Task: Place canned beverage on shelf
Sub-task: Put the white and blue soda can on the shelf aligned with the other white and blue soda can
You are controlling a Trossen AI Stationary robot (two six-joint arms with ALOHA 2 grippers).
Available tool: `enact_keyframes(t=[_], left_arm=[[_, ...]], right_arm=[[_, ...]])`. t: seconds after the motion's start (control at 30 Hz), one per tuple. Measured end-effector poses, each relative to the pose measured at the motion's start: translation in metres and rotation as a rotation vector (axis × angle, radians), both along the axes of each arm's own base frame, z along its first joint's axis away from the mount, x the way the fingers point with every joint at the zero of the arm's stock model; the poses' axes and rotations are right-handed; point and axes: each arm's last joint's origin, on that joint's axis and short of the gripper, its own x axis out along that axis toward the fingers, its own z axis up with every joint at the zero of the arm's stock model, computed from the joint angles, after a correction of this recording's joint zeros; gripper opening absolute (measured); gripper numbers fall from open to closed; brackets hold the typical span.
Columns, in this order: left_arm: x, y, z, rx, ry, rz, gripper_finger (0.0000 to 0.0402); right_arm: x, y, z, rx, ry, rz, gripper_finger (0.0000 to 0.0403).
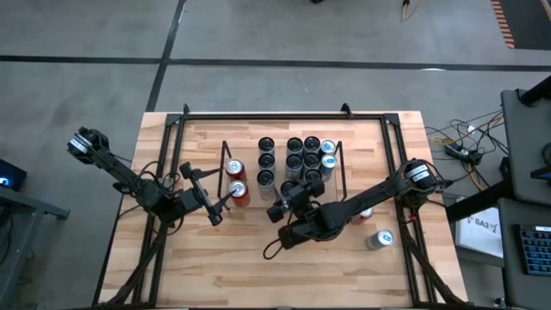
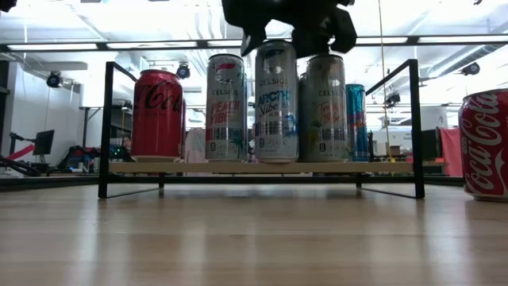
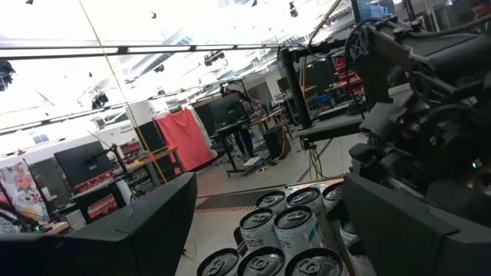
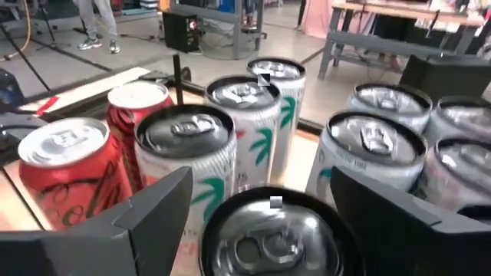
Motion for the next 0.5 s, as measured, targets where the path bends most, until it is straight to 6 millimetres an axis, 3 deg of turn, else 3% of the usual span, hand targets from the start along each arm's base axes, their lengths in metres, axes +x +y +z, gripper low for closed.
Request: enact_keyframes(t=[0.33, 0.5], left_arm=[[0.000, 0.000, 0.000, 0.000, 0.000, 0.000, 0.0311], [0.000, 0.000, 0.000, 0.000, 0.000, 0.000, 0.0311]], right_arm=[[0.005, 0.001, 0.029, -0.110, 0.055, -0.011, 0.0297], [0.008, 0.003, 0.060, -0.103, 0.106, 0.052, 0.0298]])
